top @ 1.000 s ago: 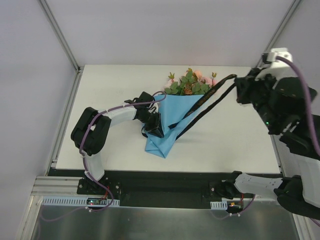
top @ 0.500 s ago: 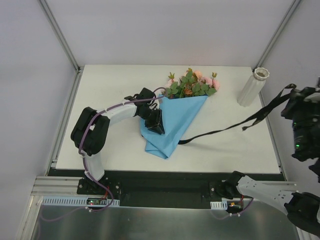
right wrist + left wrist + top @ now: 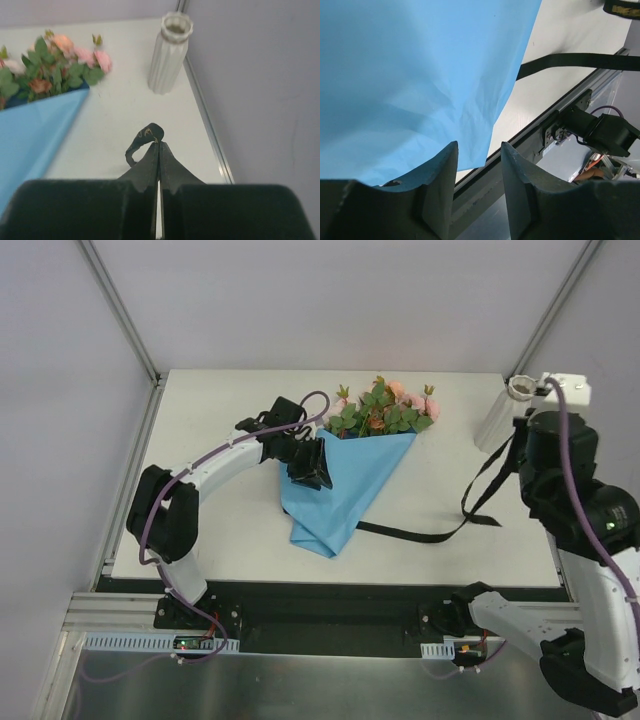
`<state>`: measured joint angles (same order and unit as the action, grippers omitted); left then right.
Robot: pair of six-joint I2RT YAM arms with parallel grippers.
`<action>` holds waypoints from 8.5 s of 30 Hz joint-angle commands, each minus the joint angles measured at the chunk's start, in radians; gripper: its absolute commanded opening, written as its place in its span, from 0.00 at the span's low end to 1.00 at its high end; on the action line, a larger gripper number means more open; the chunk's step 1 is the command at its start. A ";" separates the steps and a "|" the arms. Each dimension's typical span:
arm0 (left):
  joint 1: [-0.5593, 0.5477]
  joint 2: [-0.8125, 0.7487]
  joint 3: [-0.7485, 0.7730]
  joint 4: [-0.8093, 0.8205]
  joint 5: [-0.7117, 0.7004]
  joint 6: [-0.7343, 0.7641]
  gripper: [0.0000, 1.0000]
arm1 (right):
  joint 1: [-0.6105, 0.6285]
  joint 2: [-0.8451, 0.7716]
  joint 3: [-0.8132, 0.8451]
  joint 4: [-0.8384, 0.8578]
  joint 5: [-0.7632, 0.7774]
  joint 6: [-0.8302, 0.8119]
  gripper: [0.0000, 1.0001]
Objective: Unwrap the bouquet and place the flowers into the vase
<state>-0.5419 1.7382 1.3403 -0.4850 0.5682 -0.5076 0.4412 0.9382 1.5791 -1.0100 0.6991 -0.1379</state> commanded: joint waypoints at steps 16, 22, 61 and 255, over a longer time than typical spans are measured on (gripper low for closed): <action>0.040 -0.227 -0.016 -0.066 -0.088 0.003 0.57 | -0.029 0.044 0.582 0.430 0.365 -0.716 0.01; 0.051 -0.249 -0.023 -0.070 -0.094 -0.006 0.60 | 0.120 0.014 0.492 0.493 0.441 -0.726 0.01; 0.066 -0.284 -0.061 -0.095 -0.057 -0.023 0.66 | 0.403 0.030 0.024 0.492 0.398 -0.288 0.01; -0.609 0.382 0.442 -0.356 -1.110 0.363 0.00 | -0.323 0.065 -0.453 -0.134 -0.862 0.270 0.67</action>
<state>-1.1435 2.1780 1.7321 -0.8013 -0.4686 -0.1619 0.1192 1.0046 1.1305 -1.1656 -0.1192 0.1272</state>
